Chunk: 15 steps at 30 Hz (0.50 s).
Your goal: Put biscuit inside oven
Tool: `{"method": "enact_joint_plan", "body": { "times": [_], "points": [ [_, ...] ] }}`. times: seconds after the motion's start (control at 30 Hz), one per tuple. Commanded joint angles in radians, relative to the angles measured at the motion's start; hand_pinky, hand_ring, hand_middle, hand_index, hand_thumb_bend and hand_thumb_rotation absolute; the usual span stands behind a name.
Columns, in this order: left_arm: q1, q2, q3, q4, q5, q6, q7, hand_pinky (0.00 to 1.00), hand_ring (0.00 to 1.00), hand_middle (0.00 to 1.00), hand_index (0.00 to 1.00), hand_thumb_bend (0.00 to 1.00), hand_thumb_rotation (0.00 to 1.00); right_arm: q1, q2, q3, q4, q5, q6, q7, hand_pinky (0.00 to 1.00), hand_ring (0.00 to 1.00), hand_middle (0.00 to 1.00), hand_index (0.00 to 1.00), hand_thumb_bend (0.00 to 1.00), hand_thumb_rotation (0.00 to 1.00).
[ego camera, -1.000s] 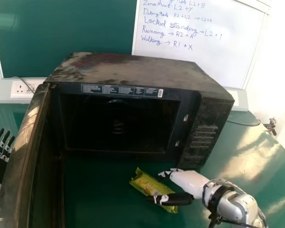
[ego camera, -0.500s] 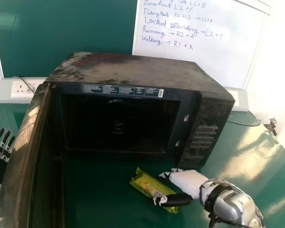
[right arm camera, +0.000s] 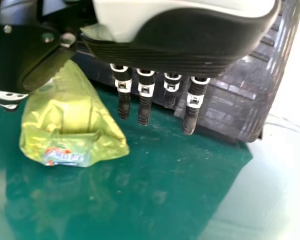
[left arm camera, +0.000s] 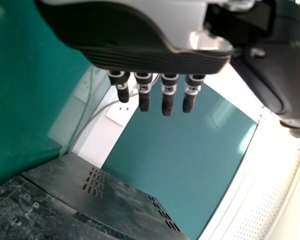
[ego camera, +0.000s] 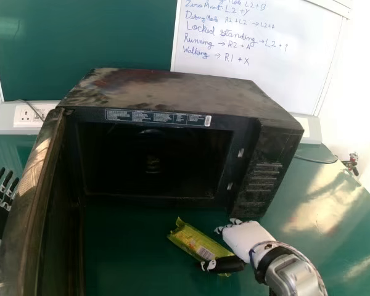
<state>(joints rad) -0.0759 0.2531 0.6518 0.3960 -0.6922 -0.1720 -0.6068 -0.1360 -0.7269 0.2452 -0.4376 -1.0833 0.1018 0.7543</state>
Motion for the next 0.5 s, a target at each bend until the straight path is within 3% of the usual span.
{"method": "enact_joint_plan", "body": {
  "times": [0.0, 0.47],
  "points": [
    [0.025, -0.021, -0.001, 0.018, -0.017, 0.015, -0.002, 0.67, 0.75, 0.82, 0.91, 0.08, 0.00, 0.012, 0.020, 0.005, -0.010, -0.014, 0.008, 0.005, 0.80, 0.91, 0.88, 0.89, 1.00, 0.38],
    [0.031, -0.023, -0.002, 0.010, -0.017, 0.010, -0.007, 0.65, 0.75, 0.82, 0.92, 0.07, 0.00, 0.024, 0.050, 0.055, -0.014, -0.144, -0.027, 0.032, 0.80, 0.90, 0.89, 0.92, 1.00, 0.37]
  ]
}}
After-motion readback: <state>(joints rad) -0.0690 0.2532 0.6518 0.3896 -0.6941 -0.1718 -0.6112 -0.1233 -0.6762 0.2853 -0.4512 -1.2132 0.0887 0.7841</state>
